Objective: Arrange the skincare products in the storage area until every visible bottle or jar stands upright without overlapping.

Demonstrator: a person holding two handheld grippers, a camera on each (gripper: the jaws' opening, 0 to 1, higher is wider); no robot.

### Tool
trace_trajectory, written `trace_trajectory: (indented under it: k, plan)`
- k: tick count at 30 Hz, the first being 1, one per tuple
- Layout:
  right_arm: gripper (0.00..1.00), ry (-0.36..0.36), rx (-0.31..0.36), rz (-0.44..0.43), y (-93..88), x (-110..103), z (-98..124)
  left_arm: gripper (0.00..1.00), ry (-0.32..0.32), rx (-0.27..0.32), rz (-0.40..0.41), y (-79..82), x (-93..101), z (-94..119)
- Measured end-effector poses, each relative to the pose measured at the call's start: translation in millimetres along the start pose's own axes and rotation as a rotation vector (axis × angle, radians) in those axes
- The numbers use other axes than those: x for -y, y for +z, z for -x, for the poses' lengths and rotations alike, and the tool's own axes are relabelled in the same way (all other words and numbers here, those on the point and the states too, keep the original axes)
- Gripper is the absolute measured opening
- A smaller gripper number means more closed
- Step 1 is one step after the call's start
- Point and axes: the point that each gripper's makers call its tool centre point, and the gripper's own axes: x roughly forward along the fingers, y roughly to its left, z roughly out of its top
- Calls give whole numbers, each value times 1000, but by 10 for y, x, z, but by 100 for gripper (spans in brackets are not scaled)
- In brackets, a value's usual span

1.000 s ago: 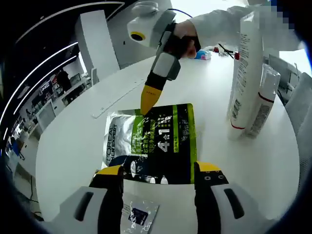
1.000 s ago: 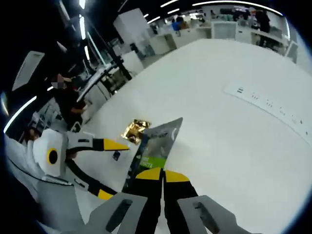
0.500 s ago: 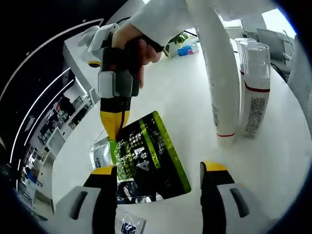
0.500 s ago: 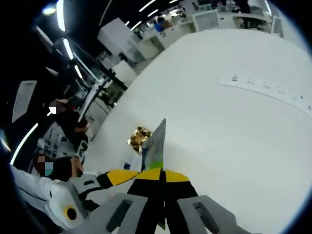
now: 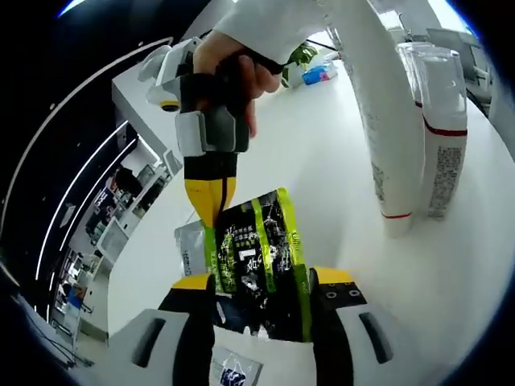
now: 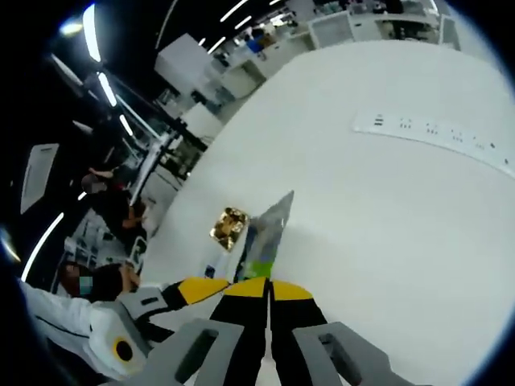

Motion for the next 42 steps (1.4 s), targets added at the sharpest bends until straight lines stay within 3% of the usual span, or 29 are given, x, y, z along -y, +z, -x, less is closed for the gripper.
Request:
trace_trajectory:
  k: [8,14,18,22,25,27,30,31,33,35,37,38,41,42]
  plan:
    - [0,-3,-45,0,-93,23,9,30,38,24,-56,46,-91,56]
    - [0,13,-72,18,-148,-55,39,8,55,52,-94,121,-149,74]
    - [0,19,-93,5,-213,-44,35,1,76,66,-146,156,-214,107]
    - [0,53,-72,-30,-238,-75,49,0,71,73,-147,170,-270,151]
    - [0,70,-50,9,-235,-110,73,0,59,76,-132,184,-302,172]
    - [0,57,27,206,-149,-133,111,0,59,72,-130,193,-324,199]
    - [0,-11,49,370,-90,-59,197,0,43,78,-106,210,-333,231]
    - [0,-56,64,512,-33,11,236,0,45,83,-104,227,-349,245]
    - [0,-127,28,669,-32,118,300,0,40,84,-80,239,-368,257]
    - [3,-120,20,804,-80,19,341,0,35,86,-67,245,-391,262]
    - [9,-120,14,869,-95,-52,376,0,24,87,-55,252,-407,278]
    - [12,-100,28,958,-74,-127,392,0,21,89,-45,258,-427,287]
    - [12,-91,33,1087,-69,-242,407,0,17,85,-5,263,-496,302]
    - [13,-87,50,1168,-55,-325,399,0,21,85,25,270,-527,309]
